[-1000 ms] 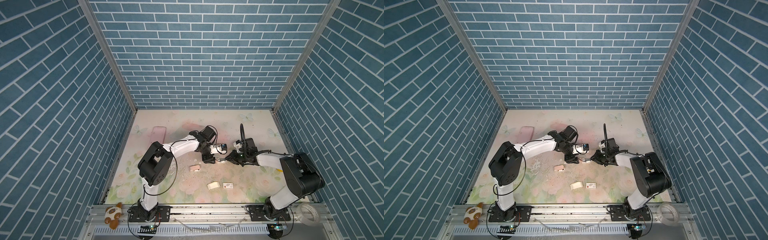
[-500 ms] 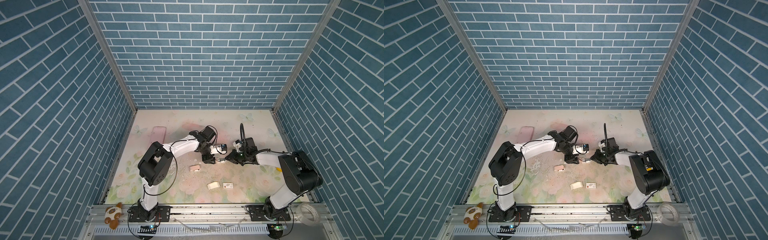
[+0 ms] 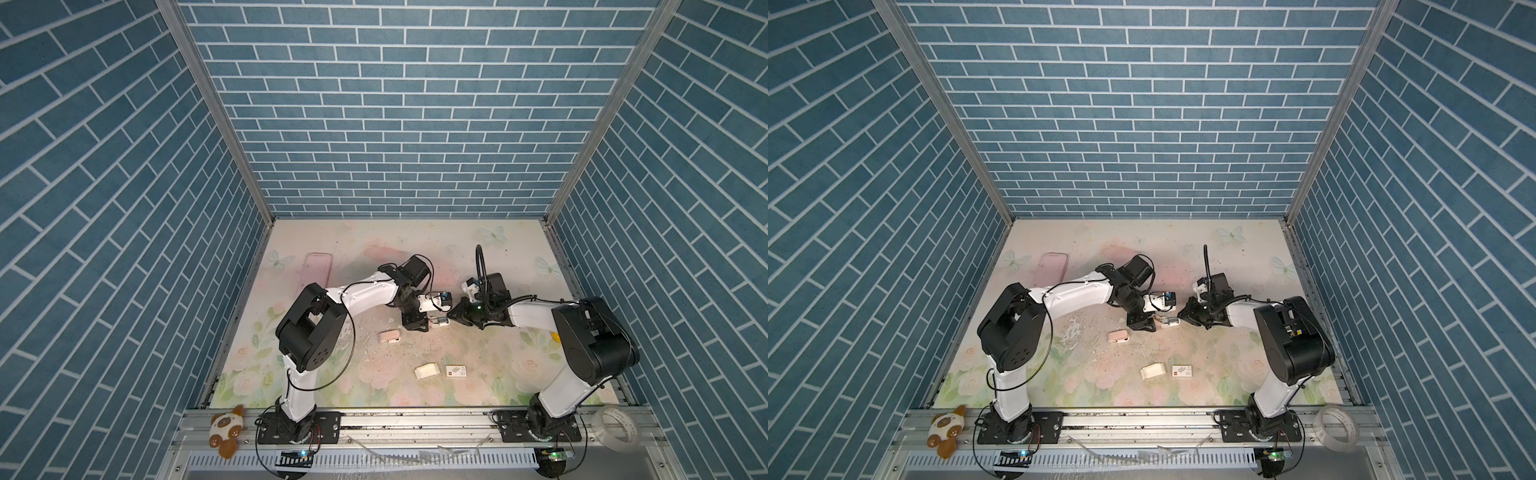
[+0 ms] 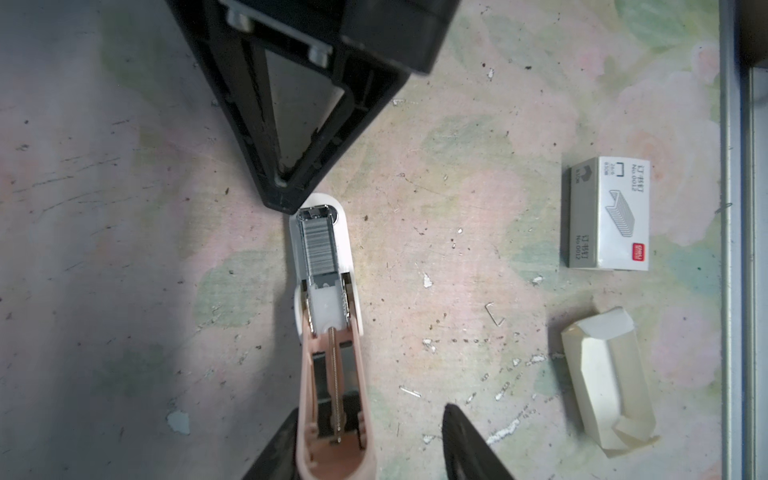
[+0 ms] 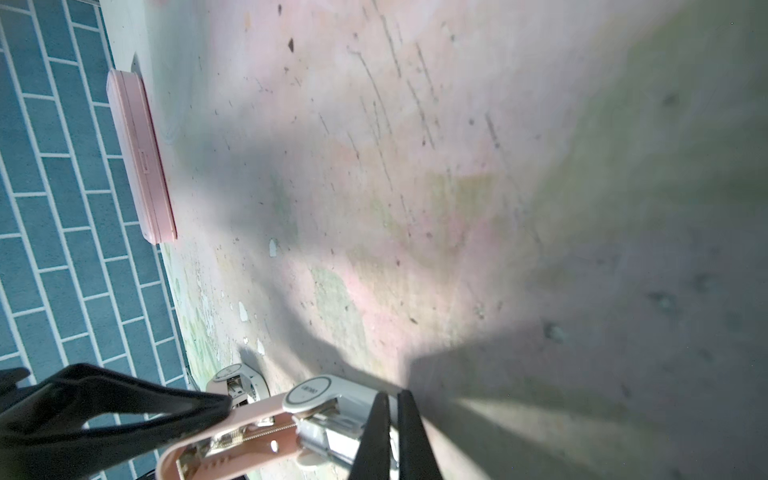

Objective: Load the staples into the stapler

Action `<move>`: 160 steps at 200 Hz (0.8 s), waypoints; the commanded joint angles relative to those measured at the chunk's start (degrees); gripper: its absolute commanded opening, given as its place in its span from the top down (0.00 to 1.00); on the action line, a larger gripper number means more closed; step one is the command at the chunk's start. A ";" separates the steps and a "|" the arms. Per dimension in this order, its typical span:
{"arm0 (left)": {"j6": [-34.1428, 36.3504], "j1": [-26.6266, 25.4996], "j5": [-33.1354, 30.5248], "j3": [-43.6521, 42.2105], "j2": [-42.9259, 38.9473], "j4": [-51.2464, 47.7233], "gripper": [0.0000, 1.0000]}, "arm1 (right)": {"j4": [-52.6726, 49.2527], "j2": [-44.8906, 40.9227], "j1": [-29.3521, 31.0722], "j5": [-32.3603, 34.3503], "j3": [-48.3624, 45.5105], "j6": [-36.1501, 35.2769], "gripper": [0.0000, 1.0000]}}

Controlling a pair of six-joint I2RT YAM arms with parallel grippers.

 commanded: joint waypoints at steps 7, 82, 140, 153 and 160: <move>0.69 -0.28 1.09 -1.04 -1.39 -0.95 0.46 | -3.52 1.85 1.25 0.25 1.26 -1.37 0.92; 1.42 -0.20 0.51 -3.47 -4.26 -1.37 0.48 | -6.36 0.64 3.07 2.45 2.41 -1.99 0.88; 2.69 -0.12 -0.44 -5.18 -6.67 -2.28 0.44 | -7.85 -2.15 2.50 7.19 2.03 -2.13 0.84; 2.62 -0.11 -0.71 -5.00 -6.11 -2.04 0.44 | -7.72 -2.91 2.45 7.15 1.49 -2.08 0.84; 2.49 -0.11 -0.78 -4.96 -5.79 -1.96 0.44 | -7.58 -3.21 2.34 6.87 1.20 -2.04 0.84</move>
